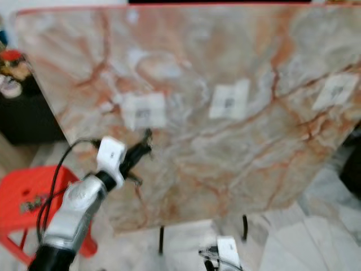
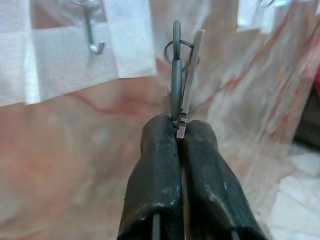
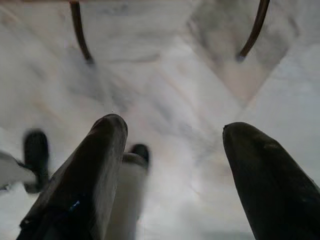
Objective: Hang keys on a hook
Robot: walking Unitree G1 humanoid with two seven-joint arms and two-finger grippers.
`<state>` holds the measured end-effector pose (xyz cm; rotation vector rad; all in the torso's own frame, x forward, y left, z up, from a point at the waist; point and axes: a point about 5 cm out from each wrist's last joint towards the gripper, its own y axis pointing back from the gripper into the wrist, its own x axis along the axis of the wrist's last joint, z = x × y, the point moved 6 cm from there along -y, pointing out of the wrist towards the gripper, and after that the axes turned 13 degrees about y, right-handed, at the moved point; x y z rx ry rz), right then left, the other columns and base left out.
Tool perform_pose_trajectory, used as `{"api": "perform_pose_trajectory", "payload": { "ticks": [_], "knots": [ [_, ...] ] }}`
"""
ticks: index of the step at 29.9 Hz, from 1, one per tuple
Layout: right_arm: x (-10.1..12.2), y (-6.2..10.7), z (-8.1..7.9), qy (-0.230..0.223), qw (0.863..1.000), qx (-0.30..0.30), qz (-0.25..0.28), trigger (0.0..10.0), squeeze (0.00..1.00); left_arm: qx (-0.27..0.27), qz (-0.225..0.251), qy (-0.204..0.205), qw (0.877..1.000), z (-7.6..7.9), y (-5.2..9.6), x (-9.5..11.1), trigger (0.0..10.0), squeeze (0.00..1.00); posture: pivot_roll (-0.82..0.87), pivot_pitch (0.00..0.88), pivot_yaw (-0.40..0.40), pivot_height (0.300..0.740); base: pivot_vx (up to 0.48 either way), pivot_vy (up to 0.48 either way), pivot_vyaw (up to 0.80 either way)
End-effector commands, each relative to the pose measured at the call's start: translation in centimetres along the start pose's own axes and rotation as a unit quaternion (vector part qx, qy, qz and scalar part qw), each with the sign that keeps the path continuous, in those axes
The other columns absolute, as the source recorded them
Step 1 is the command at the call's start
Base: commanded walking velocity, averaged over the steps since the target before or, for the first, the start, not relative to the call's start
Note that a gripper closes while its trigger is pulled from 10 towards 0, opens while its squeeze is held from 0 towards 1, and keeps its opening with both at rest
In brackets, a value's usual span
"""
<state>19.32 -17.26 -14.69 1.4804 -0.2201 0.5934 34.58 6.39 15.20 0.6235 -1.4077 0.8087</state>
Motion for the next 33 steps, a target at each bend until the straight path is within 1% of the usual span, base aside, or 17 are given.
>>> {"api": "perform_pose_trajectory", "payload": {
  "ticks": [1,3,8,12,15,20,25,27,29,33],
  "knots": [
    [1.2,-0.2,-1.1,0.000,1.000,0.012,0.015,10.0,0.00,0.015,-0.006,0.005,1.000,-1.3,1.1,-0.1,10.0,0.00,0.01,0.000,-0.063,0.740,0.000,0.000,0.00],
    [1.2,-0.2,-1.1,0.001,1.000,0.012,0.015,10.0,0.00,0.013,-0.005,0.007,1.000,-1.2,1.1,-0.1,10.0,0.00,0.01,0.000,-0.063,0.740,0.000,0.000,0.00],
    [1.2,-0.2,-1.2,0.002,1.000,0.013,0.015,10.0,0.00,-0.020,-0.010,0.008,1.000,-0.1,1.1,0.1,10.0,0.00,0.02,0.000,-0.062,0.740,0.000,0.000,0.00],
    [1.3,-0.2,-1.2,0.003,1.000,0.013,0.015,10.0,0.00,-0.033,-0.019,0.004,0.999,0.2,1.1,-0.1,10.0,0.00,0.02,0.000,-0.060,0.740,0.000,0.000,0.00],
    [1.3,-0.2,-1.3,0.004,1.000,0.014,0.015,10.0,0.00,-0.036,-0.022,-0.002,0.999,0.1,0.9,-0.1,10.0,0.00,0.02,0.000,-0.060,0.740,0.000,0.000,0.00],
    [1.3,-0.2,-1.3,0.004,1.000,0.014,0.015,10.0,0.00,-0.042,-0.017,-0.006,0.999,0.0,0.2,0.7,10.0,0.00,0.02,0.000,-0.055,0.740,0.000,0.000,0.00],
    [1.3,-0.2,-1.4,0.004,1.000,0.014,0.014,10.0,0.00,-0.058,-0.023,-0.014,0.998,0.2,-0.8,1.0,10.0,0.00,0.02,0.000,-0.052,0.740,0.000,0.000,0.00],
    [1.3,-0.2,-1.4,0.004,1.000,0.014,0.014,10.0,0.00,-0.059,-0.024,-0.017,0.998,0.2,-1.1,1.0,10.0,0.00,0.02,0.000,-0.050,0.740,0.000,0.000,0.00],
    [1.3,-0.2,-1.4,0.004,1.000,0.014,0.014,10.0,0.00,-0.059,-0.024,-0.024,0.998,0.1,-1.6,1.1,10.0,0.00,0.02,0.000,-0.049,0.740,0.000,0.000,0.00],
    [1.3,-0.2,-1.4,0.005,1.000,0.014,0.014,10.0,0.00,-0.066,-0.027,-0.023,0.997,0.4,-2.3,1.1,10.0,0.00,0.02,0.000,-0.048,0.740,0.000,0.000,0.00]
  ]
}}
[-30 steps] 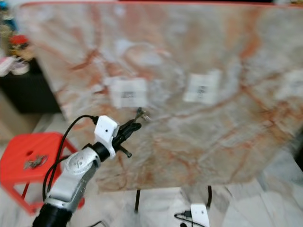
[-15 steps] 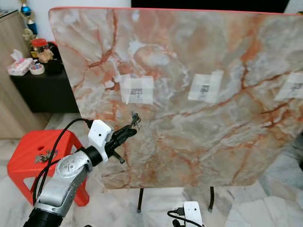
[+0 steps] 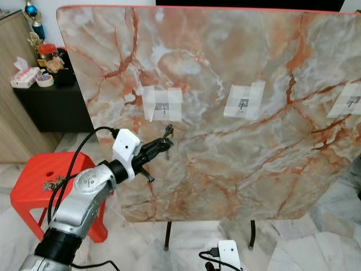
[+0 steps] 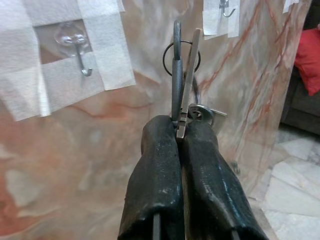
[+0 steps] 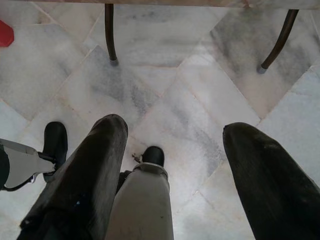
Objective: Hang keys on a hook
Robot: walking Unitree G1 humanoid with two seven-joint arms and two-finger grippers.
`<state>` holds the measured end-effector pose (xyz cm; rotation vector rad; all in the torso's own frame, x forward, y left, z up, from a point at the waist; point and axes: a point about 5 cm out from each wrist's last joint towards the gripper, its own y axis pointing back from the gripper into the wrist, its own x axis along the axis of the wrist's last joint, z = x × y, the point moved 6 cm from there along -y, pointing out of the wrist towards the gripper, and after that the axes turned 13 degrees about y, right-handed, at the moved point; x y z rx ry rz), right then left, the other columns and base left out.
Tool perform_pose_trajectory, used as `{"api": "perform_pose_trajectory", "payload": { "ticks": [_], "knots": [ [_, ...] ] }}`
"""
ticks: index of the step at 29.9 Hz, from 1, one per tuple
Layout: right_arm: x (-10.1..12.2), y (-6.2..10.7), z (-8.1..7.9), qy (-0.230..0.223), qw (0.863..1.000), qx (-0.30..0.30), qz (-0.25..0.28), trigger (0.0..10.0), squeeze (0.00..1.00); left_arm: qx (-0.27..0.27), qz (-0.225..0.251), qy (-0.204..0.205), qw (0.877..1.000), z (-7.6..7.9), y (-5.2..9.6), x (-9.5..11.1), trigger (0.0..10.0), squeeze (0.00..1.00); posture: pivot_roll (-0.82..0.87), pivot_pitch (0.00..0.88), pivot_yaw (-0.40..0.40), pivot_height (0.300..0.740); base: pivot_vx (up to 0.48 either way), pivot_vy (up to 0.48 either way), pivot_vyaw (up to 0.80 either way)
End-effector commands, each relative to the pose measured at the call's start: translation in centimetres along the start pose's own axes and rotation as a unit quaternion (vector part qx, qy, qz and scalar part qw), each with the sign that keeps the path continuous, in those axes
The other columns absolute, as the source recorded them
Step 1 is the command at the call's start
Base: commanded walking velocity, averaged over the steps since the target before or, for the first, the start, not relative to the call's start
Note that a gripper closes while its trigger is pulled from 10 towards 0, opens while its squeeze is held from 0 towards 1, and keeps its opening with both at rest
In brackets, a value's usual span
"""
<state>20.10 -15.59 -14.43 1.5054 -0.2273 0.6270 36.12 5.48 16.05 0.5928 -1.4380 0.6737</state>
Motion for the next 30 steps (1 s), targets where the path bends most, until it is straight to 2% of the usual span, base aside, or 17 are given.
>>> {"api": "perform_pose_trajectory", "payload": {
  "ticks": [1,6,11,18,30],
  "knots": [
    [0.2,0.0,0.0,0.002,1.000,-0.001,0.000,10.0,0.00,-0.012,0.003,-0.012,1.000,0.4,-0.7,0.3,10.0,0.00,0.01,0.000,-0.044,0.740,0.000,0.000,0.00],
    [0.2,0.0,-0.1,0.003,1.000,-0.001,0.000,10.0,0.00,-0.007,0.004,-0.014,1.000,0.3,-1.1,0.6,10.0,0.00,0.01,0.000,-0.042,0.740,0.000,0.000,0.00],
    [0.2,-0.1,0.0,0.001,1.000,-0.003,0.000,10.0,0.00,0.021,0.014,-0.026,0.999,-0.9,-2.1,1.5,10.0,0.00,0.01,0.000,-0.041,0.740,0.000,0.000,0.00],
    [0.3,-0.1,-0.1,0.004,1.000,-0.002,-0.001,10.0,0.00,0.022,0.024,-0.033,0.999,-1.1,-2.8,2.3,10.0,0.00,0.01,0.000,-0.040,0.740,0.000,0.000,0.00],
    [0.3,-0.1,0.1,0.005,1.000,-0.004,-0.003,10.0,0.00,0.067,0.022,-0.047,0.996,-2.9,-2.8,2.4,10.0,0.00,0.01,0.000,-0.044,0.740,0.000,0.000,0.00]
  ]
}}
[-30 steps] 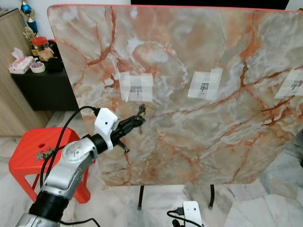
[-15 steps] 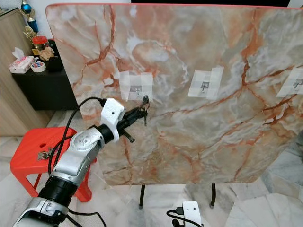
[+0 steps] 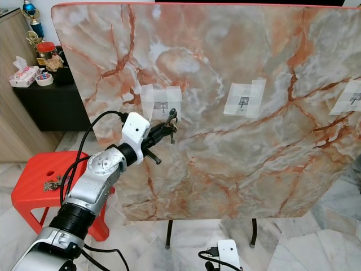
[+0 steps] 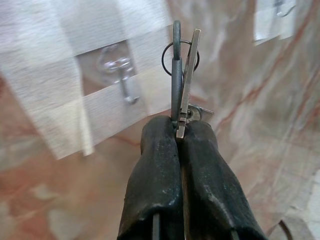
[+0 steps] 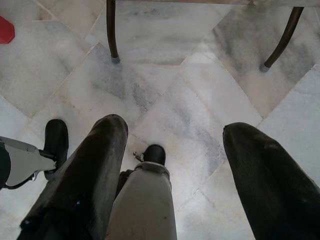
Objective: Hang keys on a hook
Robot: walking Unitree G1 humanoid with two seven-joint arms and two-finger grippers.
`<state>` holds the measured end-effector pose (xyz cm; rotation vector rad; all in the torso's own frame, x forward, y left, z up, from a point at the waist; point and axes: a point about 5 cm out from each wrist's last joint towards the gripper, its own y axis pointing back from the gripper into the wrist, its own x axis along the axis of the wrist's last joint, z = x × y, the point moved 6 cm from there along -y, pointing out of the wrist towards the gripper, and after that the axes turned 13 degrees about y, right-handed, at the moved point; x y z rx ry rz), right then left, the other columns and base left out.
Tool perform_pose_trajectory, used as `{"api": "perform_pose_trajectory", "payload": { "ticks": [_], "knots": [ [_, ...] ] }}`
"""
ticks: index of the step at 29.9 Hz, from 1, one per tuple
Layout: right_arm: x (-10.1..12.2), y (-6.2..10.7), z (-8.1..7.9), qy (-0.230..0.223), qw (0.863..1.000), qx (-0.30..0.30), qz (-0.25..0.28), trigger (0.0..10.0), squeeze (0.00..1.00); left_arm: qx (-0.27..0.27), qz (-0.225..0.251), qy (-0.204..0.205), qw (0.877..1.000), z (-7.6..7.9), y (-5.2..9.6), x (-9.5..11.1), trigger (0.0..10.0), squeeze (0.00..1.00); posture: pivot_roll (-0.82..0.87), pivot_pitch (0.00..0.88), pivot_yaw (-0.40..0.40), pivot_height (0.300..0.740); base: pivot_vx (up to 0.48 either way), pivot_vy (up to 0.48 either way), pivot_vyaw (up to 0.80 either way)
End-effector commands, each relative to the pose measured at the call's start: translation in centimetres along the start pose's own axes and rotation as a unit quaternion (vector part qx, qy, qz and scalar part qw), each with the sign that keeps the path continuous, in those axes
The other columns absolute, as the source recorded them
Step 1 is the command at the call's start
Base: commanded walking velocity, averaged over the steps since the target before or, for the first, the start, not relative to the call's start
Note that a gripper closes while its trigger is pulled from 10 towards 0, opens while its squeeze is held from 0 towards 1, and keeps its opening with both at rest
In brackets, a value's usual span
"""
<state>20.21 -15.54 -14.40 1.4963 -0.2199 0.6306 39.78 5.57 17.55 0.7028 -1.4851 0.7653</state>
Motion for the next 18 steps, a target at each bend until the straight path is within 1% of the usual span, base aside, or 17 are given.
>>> {"api": "perform_pose_trajectory", "payload": {
  "ticks": [1,7,18],
  "knots": [
    [0.2,0.0,0.1,0.001,1.000,-0.001,-0.001,10.0,0.00,0.016,0.009,-0.008,1.000,-0.8,-0.2,0.7,10.0,0.00,0.01,0.000,-0.044,0.740,0.000,0.000,0.00],
    [0.2,0.0,0.1,0.001,1.000,-0.002,-0.002,10.0,0.00,0.053,0.004,-0.012,0.999,-2.0,-0.3,0.4,10.0,0.00,0.01,0.000,-0.045,0.740,0.000,0.000,0.00],
    [0.2,0.0,0.1,0.002,1.000,-0.001,-0.001,10.0,0.00,0.060,0.012,0.009,0.998,-2.1,-0.6,0.6,10.0,0.00,0.01,0.000,-0.046,0.740,0.000,0.000,0.00]
  ]
}}
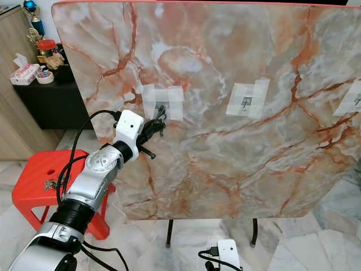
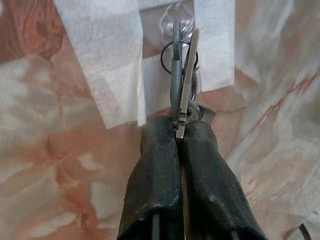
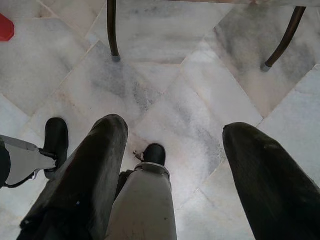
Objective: Hang keys on a hook
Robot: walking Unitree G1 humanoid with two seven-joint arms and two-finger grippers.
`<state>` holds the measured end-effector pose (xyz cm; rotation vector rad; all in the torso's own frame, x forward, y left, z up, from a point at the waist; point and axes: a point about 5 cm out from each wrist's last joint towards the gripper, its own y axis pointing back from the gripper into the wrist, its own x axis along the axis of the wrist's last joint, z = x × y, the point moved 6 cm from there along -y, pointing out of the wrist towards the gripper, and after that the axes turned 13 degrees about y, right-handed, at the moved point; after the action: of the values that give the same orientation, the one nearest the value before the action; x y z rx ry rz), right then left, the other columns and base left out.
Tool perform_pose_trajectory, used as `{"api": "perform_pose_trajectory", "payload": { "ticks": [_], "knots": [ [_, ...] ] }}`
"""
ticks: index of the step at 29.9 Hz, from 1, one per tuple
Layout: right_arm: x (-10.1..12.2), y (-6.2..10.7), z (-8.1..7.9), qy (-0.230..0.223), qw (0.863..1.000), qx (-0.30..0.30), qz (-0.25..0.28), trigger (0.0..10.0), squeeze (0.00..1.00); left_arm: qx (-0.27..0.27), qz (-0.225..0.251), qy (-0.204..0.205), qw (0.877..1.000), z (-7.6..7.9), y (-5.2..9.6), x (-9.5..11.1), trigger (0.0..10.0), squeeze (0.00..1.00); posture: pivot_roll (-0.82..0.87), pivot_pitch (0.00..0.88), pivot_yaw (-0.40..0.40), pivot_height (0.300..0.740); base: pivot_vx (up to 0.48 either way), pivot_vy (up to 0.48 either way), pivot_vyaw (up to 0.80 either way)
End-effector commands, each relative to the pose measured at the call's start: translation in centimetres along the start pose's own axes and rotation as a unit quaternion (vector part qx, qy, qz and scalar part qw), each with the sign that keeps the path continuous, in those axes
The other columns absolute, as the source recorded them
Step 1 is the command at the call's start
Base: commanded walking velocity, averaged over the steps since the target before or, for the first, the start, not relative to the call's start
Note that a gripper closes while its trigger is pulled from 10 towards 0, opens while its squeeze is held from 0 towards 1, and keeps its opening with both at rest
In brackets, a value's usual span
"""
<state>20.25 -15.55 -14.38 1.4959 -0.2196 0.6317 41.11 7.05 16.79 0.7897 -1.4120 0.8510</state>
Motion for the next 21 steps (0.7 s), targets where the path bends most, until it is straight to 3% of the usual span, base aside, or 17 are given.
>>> {"api": "perform_pose_trajectory", "payload": {
  "ticks": [1,16,17,18,21],
  "knots": [
    [0.16,-0.03,0.11,0.002,1.000,-0.001,-0.002,10.0,0.00,0.001,0.022,-0.002,1.000,-0.01,-0.46,1.44,10.0,0.00,0.01,0.000,-0.046,0.740,0.000,0.000,0.00],
    [0.16,-0.03,0.18,0.001,1.000,-0.002,-0.001,10.0,0.00,0.008,0.030,0.023,0.999,-0.09,-0.57,1.58,10.0,0.00,0.01,0.000,-0.044,0.740,0.000,0.000,0.00],
    [0.15,-0.03,0.19,0.001,1.000,-0.002,-0.002,10.0,0.00,0.014,0.033,0.034,0.999,-0.31,-0.49,1.57,10.0,0.28,0.01,0.000,-0.045,0.740,0.000,0.000,0.00],
    [0.14,-0.03,0.20,0.002,1.000,-0.002,-0.002,10.0,0.00,0.017,0.035,0.041,0.998,-0.45,-0.43,1.56,10.0,0.95,0.01,0.000,-0.046,0.740,0.000,0.000,0.00],
    [0.12,-0.02,0.27,0.003,1.000,-0.002,-0.002,10.0,0.00,0.020,0.035,0.049,0.998,-0.53,-0.41,1.53,10.0,1.00,0.01,0.000,-0.047,0.740,0.000,0.000,0.00]
  ]
}}
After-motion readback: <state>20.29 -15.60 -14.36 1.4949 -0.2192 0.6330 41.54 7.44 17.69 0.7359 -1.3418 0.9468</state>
